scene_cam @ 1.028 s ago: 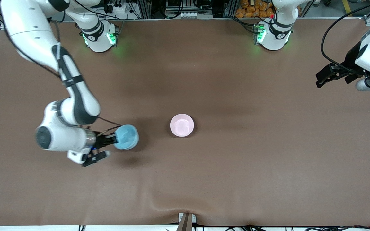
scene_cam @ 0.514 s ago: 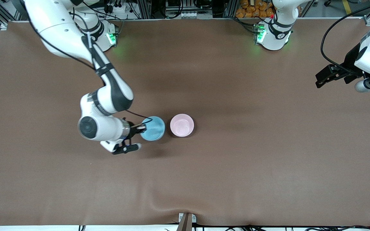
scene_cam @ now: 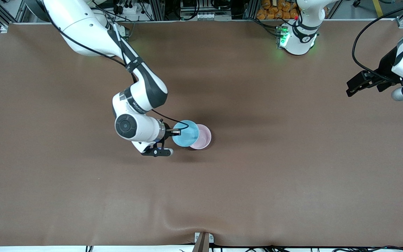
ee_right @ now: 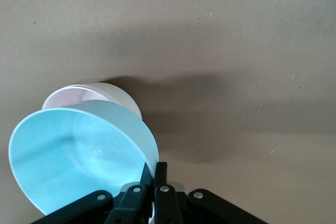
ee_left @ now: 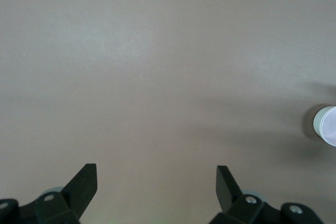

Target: Stack pink and blue bowls on white bowl

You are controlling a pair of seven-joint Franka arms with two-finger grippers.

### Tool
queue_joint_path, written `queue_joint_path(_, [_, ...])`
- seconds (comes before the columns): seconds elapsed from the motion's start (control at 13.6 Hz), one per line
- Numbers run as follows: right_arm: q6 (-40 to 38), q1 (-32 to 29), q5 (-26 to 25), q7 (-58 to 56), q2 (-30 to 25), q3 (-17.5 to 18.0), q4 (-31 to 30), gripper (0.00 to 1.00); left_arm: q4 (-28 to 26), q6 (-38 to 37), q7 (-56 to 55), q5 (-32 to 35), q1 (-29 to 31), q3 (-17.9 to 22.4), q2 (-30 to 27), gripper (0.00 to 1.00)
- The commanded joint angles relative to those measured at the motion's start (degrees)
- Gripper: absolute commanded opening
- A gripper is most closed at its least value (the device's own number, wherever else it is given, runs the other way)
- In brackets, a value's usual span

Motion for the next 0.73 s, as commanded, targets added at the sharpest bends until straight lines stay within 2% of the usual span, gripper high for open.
queue_joint_path(0.0, [1.96,2.16,0.67,4.20,-0.28,-0.09,0.10,0.00,-0.52,0.19,4.35,-1.14,1.06,-0.04,-1.10,1.00])
queue_joint_path(0.37, [7.94,4.19,0.58,5.70,1.30,-0.18,-0.25,0.00,-0.43,0.28,4.62,-0.97,1.41,-0.04,-1.02,1.00])
queue_joint_path(0.66, [8.31,4.19,0.49,5.70,1.57,-0.36,-0.51,0.00,1.85,0.01,4.62,-0.44,2.29,0.31,-0.93,1.00])
